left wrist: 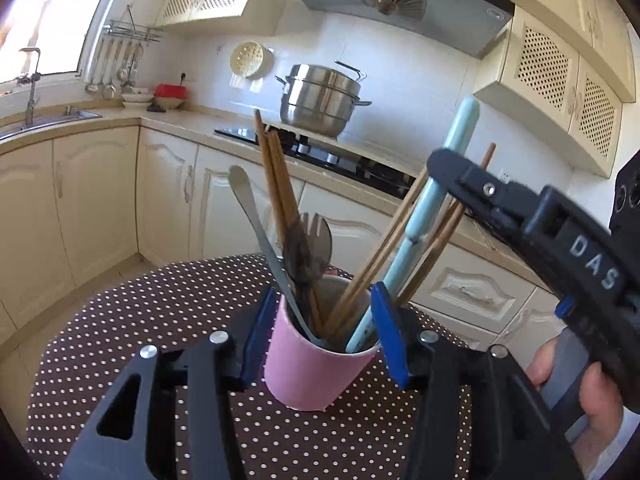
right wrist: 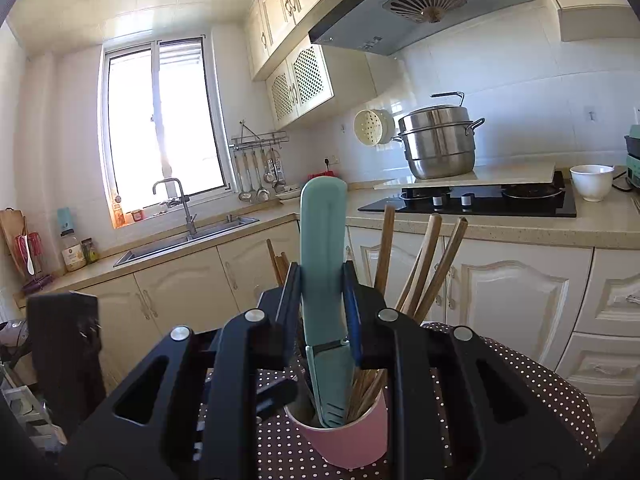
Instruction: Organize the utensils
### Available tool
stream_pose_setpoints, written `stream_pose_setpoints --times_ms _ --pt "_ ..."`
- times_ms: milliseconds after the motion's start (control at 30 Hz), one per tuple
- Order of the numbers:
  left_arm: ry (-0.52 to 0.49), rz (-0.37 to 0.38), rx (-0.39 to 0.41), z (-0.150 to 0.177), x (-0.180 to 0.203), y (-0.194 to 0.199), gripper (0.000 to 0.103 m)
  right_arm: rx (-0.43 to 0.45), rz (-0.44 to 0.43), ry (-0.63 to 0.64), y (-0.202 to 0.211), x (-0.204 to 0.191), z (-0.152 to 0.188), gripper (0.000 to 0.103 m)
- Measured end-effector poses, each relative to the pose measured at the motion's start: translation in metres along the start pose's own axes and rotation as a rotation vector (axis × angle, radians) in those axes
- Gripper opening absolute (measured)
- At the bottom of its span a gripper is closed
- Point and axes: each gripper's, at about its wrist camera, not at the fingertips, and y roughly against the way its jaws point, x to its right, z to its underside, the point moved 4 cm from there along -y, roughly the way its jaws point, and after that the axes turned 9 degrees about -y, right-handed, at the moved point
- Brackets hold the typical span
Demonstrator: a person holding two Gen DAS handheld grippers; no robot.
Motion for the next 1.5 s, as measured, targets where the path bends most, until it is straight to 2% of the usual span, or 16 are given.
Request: stream_pose_setpoints --times_ms 67,133,267,600,867,900,967,1233,1500 --pt "0.005 -0.047 0.013 0.000 -0.005 0.009 0.057 -0.002 0.002 0.000 0.000 0.000 0.001 0.021" --pt "0.003 -0.144 0.039 -0.001 -0.013 0.020 0.062 -0.006 0.007 0.006 0.000 -0.001 0.003 0.021" --pt "-0.024 -0.278 0.068 -0.002 -0.024 0.036 0.066 -0.022 0.015 0.008 -0.004 -0.001 0.007 0.021" --pt "-0.057 -0.339 0.071 -0.009 -0.033 0.054 0.069 -0.062 0.052 0.014 -0.013 0.002 0.024 0.021" --pt "-0.090 -0.369 0.090 -0.010 -0.032 0.071 0.074 -0.059 0.083 -0.008 -0.008 0.004 0.026 0.024" --pt "-0.091 -0.370 0.093 -0.011 -0.031 0.072 0.074 -0.052 0.082 -0.007 -0.006 0.003 0.024 0.027" --pt "-0.089 -0.370 0.097 -0.011 -0.030 0.079 0.075 -0.025 0.082 0.001 0.001 -0.001 0.020 0.053" --pt "-0.104 -0.421 0.140 -0.012 -0.017 0.120 0.080 0.044 0.059 0.041 0.045 -0.023 0.006 0.054" --pt "-0.131 -0.476 0.205 -0.004 0.016 0.182 0.086 0.087 0.153 0.115 0.122 -0.044 0.008 0.081"
